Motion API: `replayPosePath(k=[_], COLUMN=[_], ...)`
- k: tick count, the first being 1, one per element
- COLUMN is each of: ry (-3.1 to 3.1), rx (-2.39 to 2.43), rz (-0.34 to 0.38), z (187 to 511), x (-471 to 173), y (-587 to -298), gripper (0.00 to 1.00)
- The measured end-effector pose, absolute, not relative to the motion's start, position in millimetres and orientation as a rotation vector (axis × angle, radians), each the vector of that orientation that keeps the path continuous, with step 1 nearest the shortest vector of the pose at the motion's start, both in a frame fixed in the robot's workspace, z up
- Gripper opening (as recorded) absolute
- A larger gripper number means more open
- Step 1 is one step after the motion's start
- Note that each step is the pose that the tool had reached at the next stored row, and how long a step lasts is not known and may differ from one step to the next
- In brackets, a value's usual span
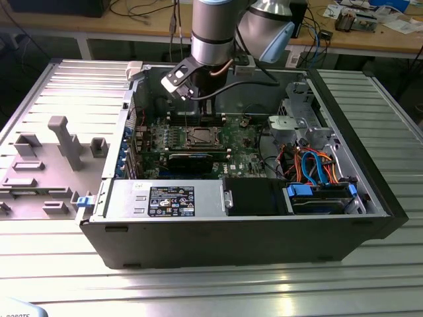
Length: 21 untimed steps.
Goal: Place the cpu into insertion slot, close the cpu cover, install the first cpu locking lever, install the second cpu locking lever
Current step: 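Install the first cpu locking lever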
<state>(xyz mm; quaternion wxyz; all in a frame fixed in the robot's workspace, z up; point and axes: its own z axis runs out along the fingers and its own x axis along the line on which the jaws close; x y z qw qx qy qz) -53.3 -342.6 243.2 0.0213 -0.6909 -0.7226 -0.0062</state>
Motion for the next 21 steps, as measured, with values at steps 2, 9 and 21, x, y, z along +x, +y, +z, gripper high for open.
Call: replayPosePath(k=[2, 9, 21], ry=[-2.240, -2.240, -2.240], rx=[-2.142, -2.142, -2.142], rz=[-0.019, -0.019, -0.019], z=[247, 257, 273], x=[-53, -53, -53], y=[-343, -343, -343], gripper=[0.11, 0.11, 0.11])
